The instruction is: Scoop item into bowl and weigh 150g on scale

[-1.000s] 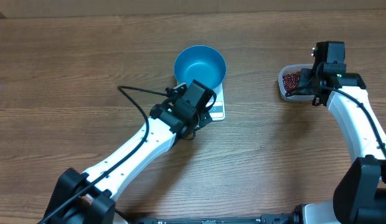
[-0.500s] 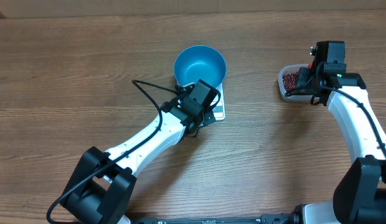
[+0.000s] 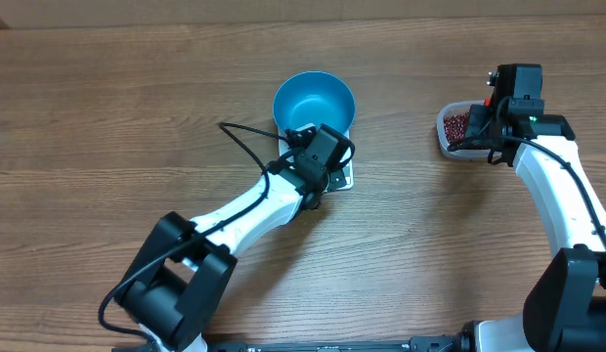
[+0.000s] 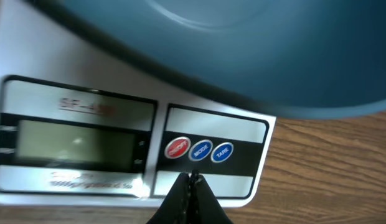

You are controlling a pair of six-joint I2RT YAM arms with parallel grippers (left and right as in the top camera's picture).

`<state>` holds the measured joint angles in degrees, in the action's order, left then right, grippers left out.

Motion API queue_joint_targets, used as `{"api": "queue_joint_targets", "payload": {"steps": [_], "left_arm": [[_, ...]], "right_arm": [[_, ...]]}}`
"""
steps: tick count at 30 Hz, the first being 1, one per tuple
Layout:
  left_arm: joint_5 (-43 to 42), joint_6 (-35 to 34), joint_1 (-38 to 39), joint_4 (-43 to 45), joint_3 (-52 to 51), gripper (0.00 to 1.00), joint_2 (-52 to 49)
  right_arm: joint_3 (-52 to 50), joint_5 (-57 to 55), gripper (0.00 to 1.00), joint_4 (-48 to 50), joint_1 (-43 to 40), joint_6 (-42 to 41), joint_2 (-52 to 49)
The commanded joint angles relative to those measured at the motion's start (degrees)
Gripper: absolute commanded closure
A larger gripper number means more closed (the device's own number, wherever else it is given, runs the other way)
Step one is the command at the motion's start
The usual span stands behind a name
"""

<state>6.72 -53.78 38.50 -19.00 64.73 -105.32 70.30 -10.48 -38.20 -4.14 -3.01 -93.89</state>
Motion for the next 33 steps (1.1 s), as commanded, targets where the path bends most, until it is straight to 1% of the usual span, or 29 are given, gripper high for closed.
{"api": "queue_joint_targets", "payload": {"steps": [1, 9, 33], "left_arm": [[1.92, 1.09, 0.5, 1.36, -0.31, 0.96, -1.9], [5.49, 1.05, 0.5, 1.51, -0.31, 0.96, -2.43], [5.01, 1.09, 0.52, 3.04, -0.31, 0.96, -3.17]], "right_arm": [[2.19, 0.26, 0.96, 0.42, -0.11, -0.46, 1.92], [2.19, 0.26, 0.96, 0.42, -0.11, -0.46, 1.92], [2.19, 0.28, 0.96, 0.61, -0.11, -0.46, 1.92]]}}
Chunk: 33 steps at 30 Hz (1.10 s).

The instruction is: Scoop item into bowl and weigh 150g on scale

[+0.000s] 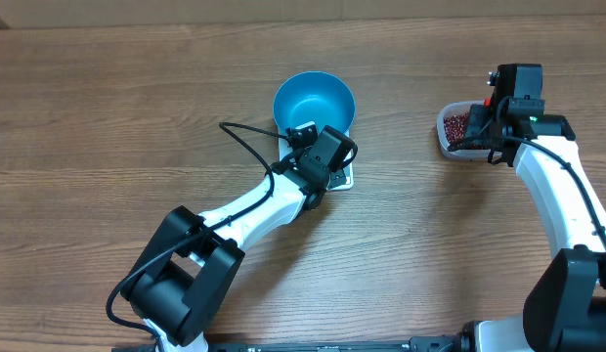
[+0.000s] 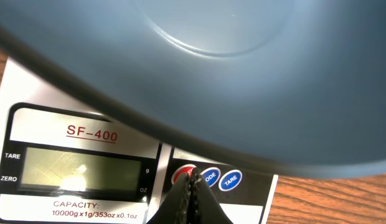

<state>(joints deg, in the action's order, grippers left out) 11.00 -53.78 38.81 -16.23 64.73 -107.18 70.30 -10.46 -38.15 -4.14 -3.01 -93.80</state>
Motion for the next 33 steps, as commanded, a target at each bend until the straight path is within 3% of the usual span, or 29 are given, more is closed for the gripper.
{"api": "queue_joint_targets", "payload": {"steps": [1, 33], "left_arm": [[0.59, 1.11, 0.22, 0.26, -0.31, 0.96, -1.31], [-0.57, 2.38, 0.22, 2.19, -0.31, 0.96, -4.11]], "right_arm": [[2.19, 0.26, 0.96, 0.59, -0.13, -0.48, 1.84], [2.19, 0.26, 0.96, 0.52, -0.11, -0.46, 1.84]]}}
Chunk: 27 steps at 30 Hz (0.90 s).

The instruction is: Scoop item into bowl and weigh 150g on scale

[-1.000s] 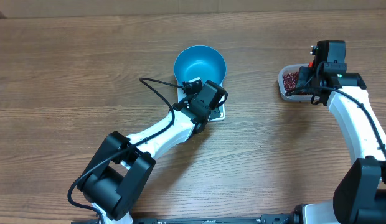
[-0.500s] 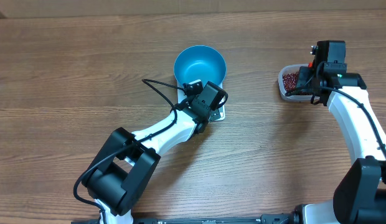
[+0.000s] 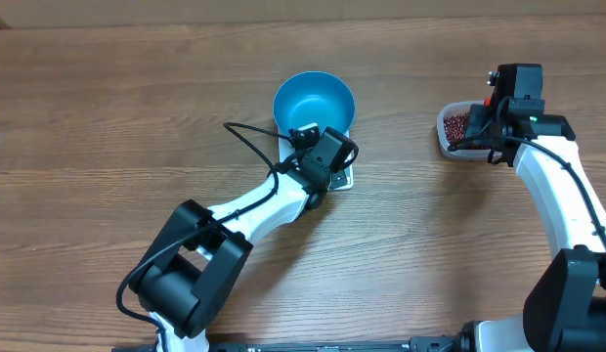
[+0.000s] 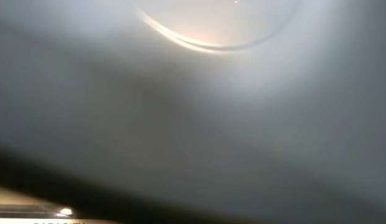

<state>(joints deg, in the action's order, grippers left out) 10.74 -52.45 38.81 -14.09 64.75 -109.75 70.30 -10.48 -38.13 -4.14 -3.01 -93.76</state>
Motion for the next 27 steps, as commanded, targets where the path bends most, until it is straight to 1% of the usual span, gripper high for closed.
{"api": "queue_joint_targets", "payload": {"steps": [1, 7, 12, 20, 24, 27], "left_arm": [[-0.31, 1.05, 0.22, 0.0, -0.33, 0.96, -1.79], [-1.22, 1.07, 0.22, -0.28, -0.33, 0.96, -2.38], [-1.31, 1.05, 0.24, -2.23, -0.39, 0.96, -2.4], [-1.25, 1.22, 0.22, -1.9, -0.42, 0.96, -2.14], [-2.1, 4.68, 0.22, -2.14, 0.11, 0.96, -0.81], [-4.72, 7.96, 0.22, -2.86, 0.26, 0.96, 1.46]], "right_arm": [[2.19, 0.28, 0.96, 0.52, -0.11, -0.48, 1.79], [2.19, 0.28, 0.97, 0.52, -0.11, -0.46, 1.79], [2.19, 0.26, 0.96, 0.5, -0.13, -0.46, 1.79], [2.19, 0.26, 0.96, 0.46, -0.11, -0.48, 1.79], [2.19, 0.26, 0.96, 0.37, -0.13, -0.46, 1.79], [2.19, 0.26, 0.96, 0.37, -0.11, -0.46, 1.79]]}}
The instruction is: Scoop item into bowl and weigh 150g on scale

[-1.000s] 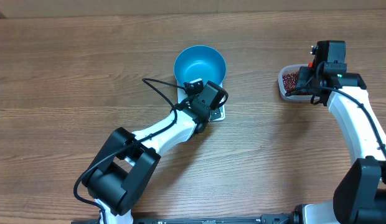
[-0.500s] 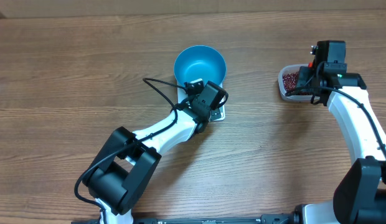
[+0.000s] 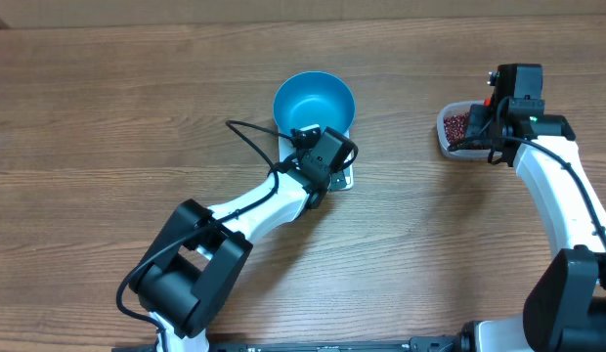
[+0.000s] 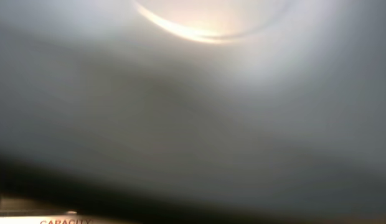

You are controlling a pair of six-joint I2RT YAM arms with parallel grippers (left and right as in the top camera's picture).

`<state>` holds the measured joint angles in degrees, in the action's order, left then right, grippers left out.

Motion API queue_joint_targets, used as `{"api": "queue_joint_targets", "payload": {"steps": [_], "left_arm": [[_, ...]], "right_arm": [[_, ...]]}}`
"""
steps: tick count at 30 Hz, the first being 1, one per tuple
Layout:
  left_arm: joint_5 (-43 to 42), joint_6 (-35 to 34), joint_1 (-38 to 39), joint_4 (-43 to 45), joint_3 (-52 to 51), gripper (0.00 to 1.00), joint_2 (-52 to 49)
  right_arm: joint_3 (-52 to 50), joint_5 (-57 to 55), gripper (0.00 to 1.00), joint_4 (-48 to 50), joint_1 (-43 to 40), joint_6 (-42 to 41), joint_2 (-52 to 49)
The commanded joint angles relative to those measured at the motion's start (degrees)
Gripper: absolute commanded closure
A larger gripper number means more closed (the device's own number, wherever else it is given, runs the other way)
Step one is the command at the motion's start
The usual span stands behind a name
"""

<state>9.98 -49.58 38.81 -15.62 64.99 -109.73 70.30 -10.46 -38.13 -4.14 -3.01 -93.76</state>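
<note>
The blue bowl [image 3: 314,100] stands on the small silver scale [image 3: 344,180]. My left gripper [image 3: 328,162] is low over the scale's front panel, right against the bowl, with its fingers hidden under the wrist. The bowl's blurred outer wall [image 4: 211,93] fills the left wrist view. Only a strip of the scale's printed panel [image 4: 61,221] shows at the bottom left, and no fingertips are visible. At the far right my right gripper [image 3: 487,132] hangs over a clear container of red beans [image 3: 455,124]. A dark piece reaches from it along the container's near rim.
The wooden table [image 3: 137,117] carries only the bowl on the scale at the centre and the bean container at the right. The left arm's black cable [image 3: 246,142] loops out to the left of the scale.
The left wrist view has shifted a little, so the bowl's base ring sits higher in it and slightly more panel print shows. Neither arm has moved in the overhead view.
The left gripper's shut tips were just short of the scale's row of buttons. Then they were on the red button, with the display blank. After that the left wrist camera was tight against the bowl with the tips out of sight, as now. The right arm stayed at the bean container.
</note>
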Motion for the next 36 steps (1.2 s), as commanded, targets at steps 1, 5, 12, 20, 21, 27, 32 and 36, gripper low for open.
{"api": "queue_joint_targets", "payload": {"steps": [1, 5, 12, 20, 21, 27, 32, 36], "left_arm": [[-4.9, 5.84, 0.22, -1.68, 0.04, 0.95, 2.36], [-6.21, 6.21, 0.22, -3.72, 0.04, 0.92, 6.6], [-6.19, 10.05, 0.2, -7.21, 0.04, 0.82, 14.34], [-5.99, 12.33, -1.97, -14.6, 0.04, 0.29, 23.61], [-5.99, 12.33, -2.62, -15.82, 0.04, 0.12, 24.87], [-3.63, 12.35, -7.67, -22.88, 0.04, 0.0, 31.43], [1.9, 11.89, -10.78, -32.92, 0.02, 0.0, 32.06], [1.18, 17.44, -12.02, -34.01, 0.17, 0.0, 32.33]], "right_arm": [[2.19, 0.24, 0.96, 0.35, -0.11, -0.46, 1.79], [2.19, 0.26, 0.96, 0.35, -0.13, -0.46, 1.79], [2.19, 0.24, 0.96, 0.28, -0.13, -0.46, 1.79], [2.19, 0.26, 0.96, 0.31, -0.11, -0.7, 1.79], [2.19, 0.26, 0.96, 0.33, -0.11, -1.16, 1.79], [2.19, 0.28, 0.96, 0.33, -0.11, -1.75, 1.79], [2.19, 0.31, 0.97, 0.33, -0.11, -1.73, 1.79], [2.19, 0.31, 0.96, 0.33, -0.11, -1.75, 1.79]]}}
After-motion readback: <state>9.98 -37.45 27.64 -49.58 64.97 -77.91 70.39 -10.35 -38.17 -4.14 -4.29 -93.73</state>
